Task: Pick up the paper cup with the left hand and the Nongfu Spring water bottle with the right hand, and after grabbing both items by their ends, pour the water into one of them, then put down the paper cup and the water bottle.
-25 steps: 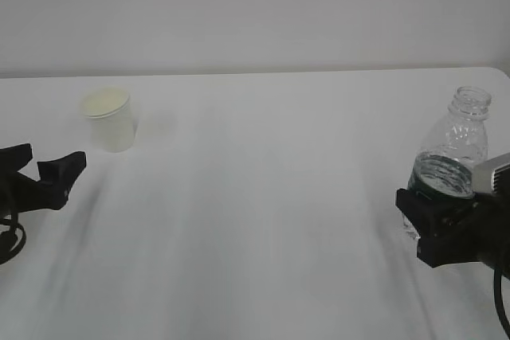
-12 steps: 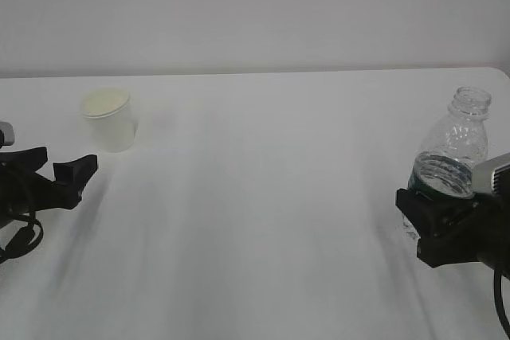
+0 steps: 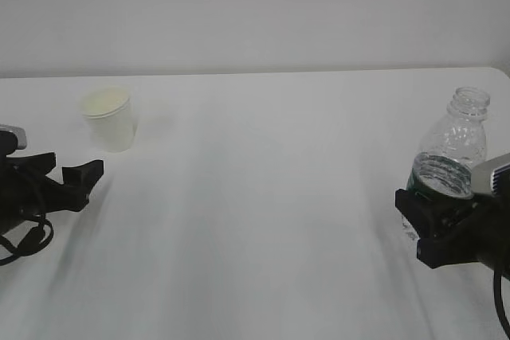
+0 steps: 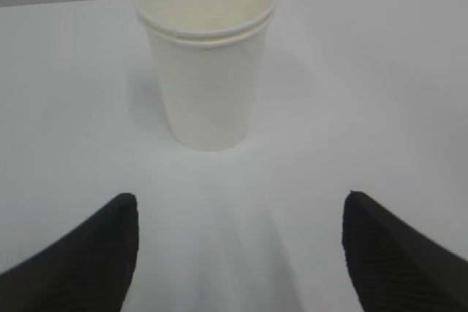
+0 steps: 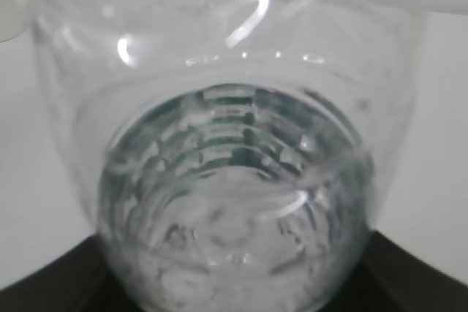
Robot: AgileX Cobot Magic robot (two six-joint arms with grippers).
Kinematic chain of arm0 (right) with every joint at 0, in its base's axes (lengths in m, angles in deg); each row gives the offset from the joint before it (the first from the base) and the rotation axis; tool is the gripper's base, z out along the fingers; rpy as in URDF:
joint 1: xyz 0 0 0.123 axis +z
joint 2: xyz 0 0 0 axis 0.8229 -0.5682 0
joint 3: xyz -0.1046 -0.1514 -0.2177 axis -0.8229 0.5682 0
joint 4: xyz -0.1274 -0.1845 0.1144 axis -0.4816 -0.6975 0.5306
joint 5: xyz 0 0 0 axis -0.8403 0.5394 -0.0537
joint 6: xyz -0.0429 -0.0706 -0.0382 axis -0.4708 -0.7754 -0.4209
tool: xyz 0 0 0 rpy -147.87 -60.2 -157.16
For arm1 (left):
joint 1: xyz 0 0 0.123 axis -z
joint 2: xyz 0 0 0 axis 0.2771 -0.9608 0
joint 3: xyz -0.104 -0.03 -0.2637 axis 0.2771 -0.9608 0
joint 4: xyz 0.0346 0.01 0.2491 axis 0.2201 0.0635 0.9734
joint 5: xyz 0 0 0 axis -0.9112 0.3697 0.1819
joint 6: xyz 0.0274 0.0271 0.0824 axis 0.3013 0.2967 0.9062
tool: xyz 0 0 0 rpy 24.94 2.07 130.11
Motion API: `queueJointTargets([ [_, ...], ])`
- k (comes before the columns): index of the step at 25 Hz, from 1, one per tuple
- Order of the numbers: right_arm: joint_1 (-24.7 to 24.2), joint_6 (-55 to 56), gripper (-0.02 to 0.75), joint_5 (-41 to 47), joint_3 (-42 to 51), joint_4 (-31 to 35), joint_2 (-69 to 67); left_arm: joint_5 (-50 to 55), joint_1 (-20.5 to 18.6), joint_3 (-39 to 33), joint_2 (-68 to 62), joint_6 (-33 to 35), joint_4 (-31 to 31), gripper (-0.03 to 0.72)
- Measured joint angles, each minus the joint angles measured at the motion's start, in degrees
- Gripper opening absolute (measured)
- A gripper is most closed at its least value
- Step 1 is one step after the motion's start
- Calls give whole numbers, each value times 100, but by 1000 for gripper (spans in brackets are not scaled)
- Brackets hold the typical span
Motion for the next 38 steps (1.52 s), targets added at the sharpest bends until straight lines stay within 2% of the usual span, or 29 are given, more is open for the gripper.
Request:
queueJointTargets([
  [26,0,0,449,0,0,-12,0,0,0,1253,-656,-288,301,610],
  [38,0,0,449,0,0,-12,0,0,0,1381,-901,-288,153,610],
])
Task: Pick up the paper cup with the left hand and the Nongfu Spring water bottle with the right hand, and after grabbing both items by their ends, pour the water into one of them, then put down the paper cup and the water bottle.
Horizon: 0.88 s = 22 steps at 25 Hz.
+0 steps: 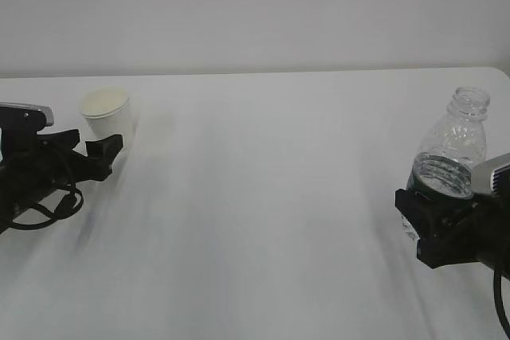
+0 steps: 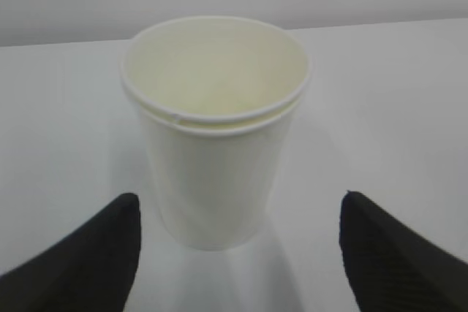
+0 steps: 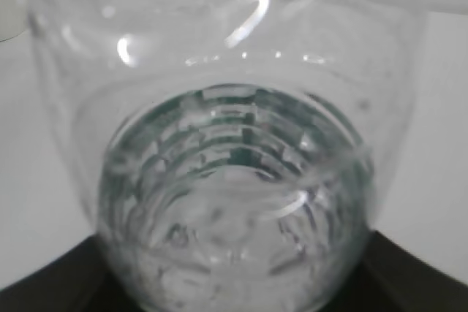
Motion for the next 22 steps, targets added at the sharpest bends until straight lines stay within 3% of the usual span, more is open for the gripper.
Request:
queueJointTargets([
  [22,0,0,449,0,0,-23,0,335,0,639,-337,0,117,599],
])
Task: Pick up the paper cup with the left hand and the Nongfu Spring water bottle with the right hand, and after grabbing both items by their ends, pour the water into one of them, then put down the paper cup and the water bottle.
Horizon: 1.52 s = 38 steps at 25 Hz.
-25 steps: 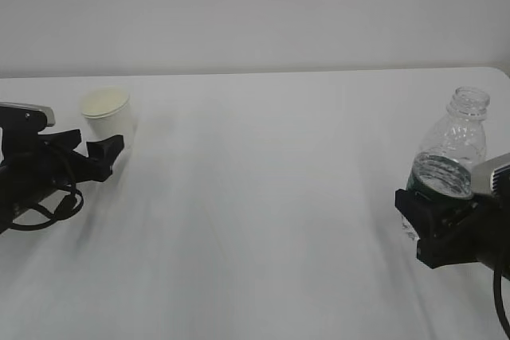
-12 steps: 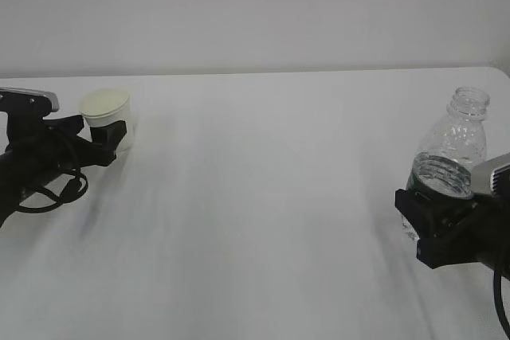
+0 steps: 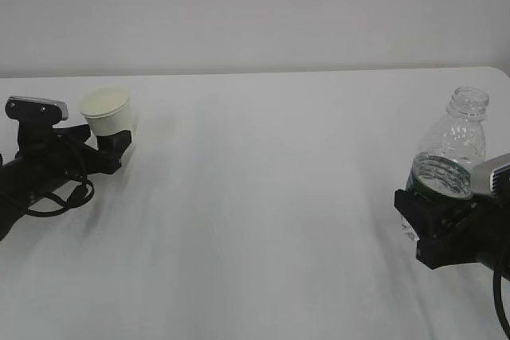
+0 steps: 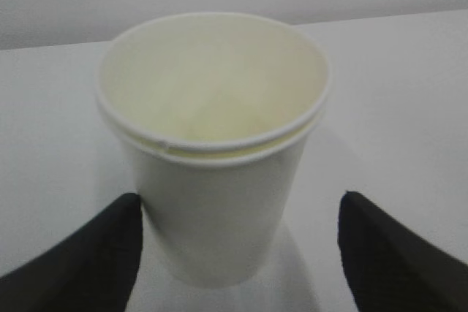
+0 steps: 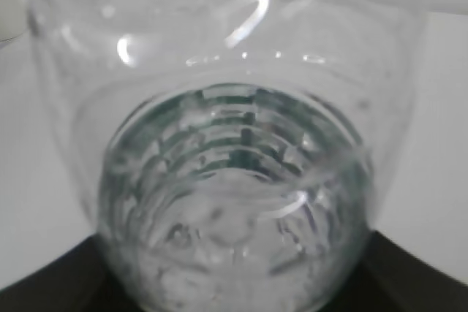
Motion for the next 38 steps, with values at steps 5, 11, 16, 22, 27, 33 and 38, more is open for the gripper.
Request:
queueJointTargets([
  [5,0,0,449,0,0,-22,0,-37,0,173,-113,0,11,597],
  [11,0,0,449,0,0,-34,0,-27,0,415,-296,0,11,594],
  [16,0,0,449,0,0,-37,0,1,0,619,-447,0,11,594],
  [22,0,0,449,0,0,-46,0,14,0,846,-603,-121,58,593],
  [27,0,0,449,0,0,-46,0,28,0,999,-674,-164,75,593],
  [33,0,0,449,0,0,-46,0,191,0,1194,-758,-164,88,593],
  [38,0,0,449,0,0,-46,0,328,9,1318,-758,-164,115,592],
])
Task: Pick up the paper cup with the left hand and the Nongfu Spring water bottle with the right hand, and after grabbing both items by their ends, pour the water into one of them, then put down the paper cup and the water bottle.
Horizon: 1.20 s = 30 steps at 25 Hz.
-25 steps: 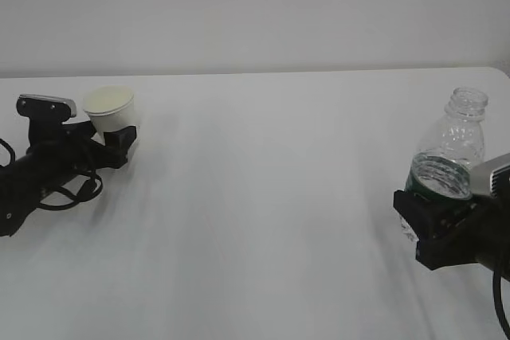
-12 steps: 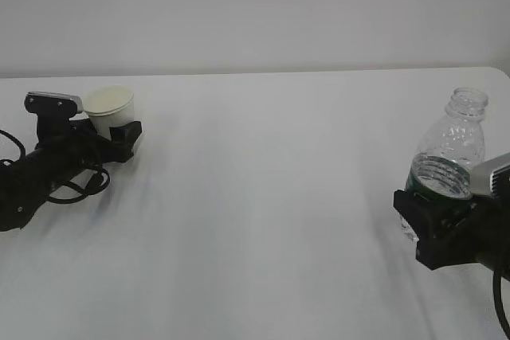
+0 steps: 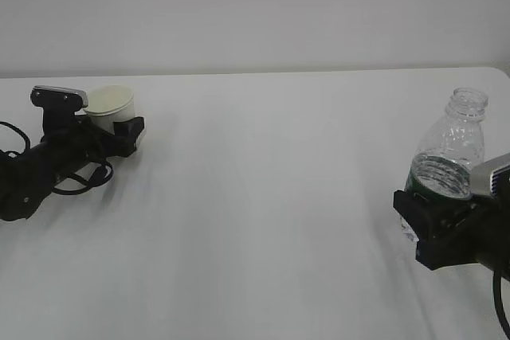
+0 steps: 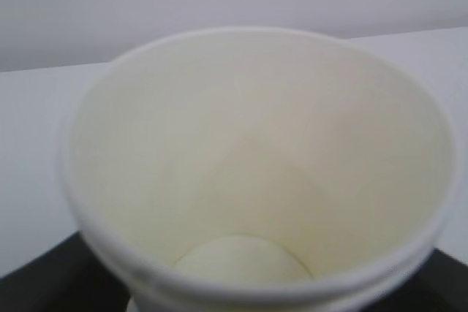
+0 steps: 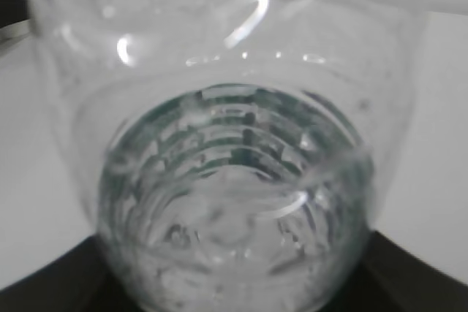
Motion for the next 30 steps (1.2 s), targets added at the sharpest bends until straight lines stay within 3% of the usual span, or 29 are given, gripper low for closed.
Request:
queueJointTargets([
  [9,0,0,449,0,0,0,0,11,0,15,0,-5,42,548],
  [16,0,0,449,0,0,0,0,11,0,15,0,-13,550,539],
  [23,0,0,449,0,0,0,0,-581,0,-528,0,-47,745,526],
  [30,0,0,449,0,0,0,0,-655,0,-616,0,-61,683,522],
])
